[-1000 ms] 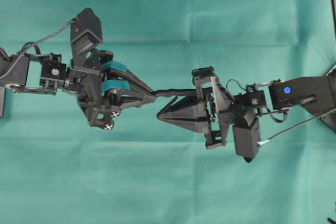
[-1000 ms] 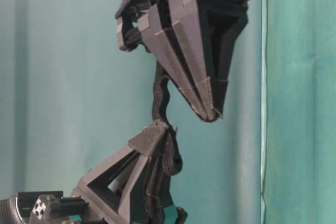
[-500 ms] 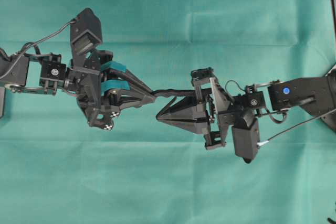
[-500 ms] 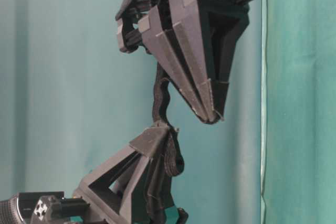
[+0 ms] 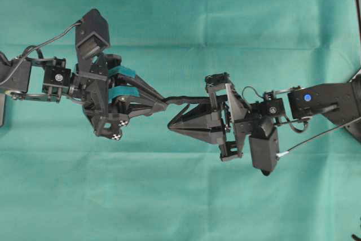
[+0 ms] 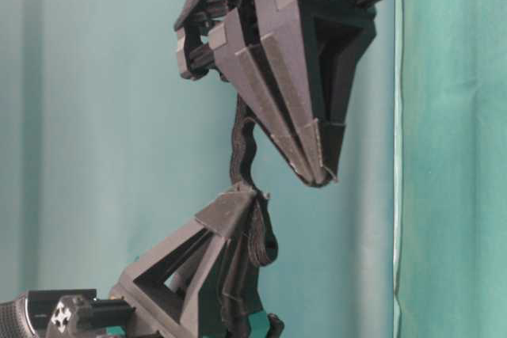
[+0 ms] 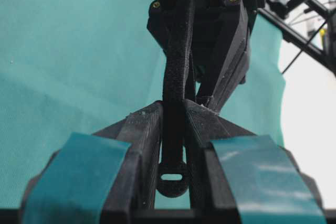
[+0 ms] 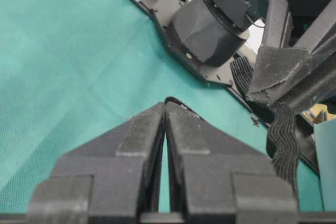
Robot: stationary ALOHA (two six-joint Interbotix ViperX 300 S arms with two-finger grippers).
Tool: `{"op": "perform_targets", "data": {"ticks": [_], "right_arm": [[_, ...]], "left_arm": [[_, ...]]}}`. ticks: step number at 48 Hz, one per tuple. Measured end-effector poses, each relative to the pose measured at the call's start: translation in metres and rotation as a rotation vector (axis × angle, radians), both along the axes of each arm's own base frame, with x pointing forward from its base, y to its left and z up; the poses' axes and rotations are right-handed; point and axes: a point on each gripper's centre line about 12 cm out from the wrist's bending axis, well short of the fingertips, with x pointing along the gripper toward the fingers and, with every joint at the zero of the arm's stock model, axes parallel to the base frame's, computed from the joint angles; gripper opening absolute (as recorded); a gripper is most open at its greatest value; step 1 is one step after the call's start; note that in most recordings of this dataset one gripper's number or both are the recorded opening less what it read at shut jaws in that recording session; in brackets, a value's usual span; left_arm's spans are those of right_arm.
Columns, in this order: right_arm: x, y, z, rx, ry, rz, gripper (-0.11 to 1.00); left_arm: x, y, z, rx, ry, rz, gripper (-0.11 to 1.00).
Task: Peel off the Velcro with your right arm.
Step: 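Open the right gripper and release the strap end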
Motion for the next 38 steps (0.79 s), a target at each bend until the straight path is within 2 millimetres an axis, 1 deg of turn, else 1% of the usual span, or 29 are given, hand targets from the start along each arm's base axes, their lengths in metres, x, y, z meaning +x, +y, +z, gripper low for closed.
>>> {"op": "perform_targets", "data": {"ticks": [22,25,28,31,34,38], "right_arm": [[-0.0001,0.0001,-0.0005,-0.003,0.004,0.001,-0.09],[0.0003,0.0001,-0.0010,-0.004,0.007,0.001,-0.06],[0.0003,0.0001,-0.0010,-0.005,0.007,0.001,-0.01],[0.0001,0.0019,-0.0010,-0.007,0.007,0.006,0.09],[0.0001,0.0020,-0.0010,-0.008,0.006,0.007,0.22],[0.0000,0.0024,-0.0012,-0.001,0.009,0.006,0.42]], "left_arm": [[-0.0004,-0.0016,-0.0006,0.000,0.002,-0.005,0.10],[-0.0004,-0.0016,-0.0006,0.000,0.002,-0.005,0.10],[-0.0002,-0.0011,0.0009,0.001,-0.005,-0.003,0.10],[0.0001,-0.0011,0.0007,0.000,-0.006,-0.003,0.10],[0.0002,-0.0005,0.0009,0.000,-0.008,-0.001,0.10],[0.0002,-0.0016,0.0010,0.000,-0.009,-0.004,0.10]]}}
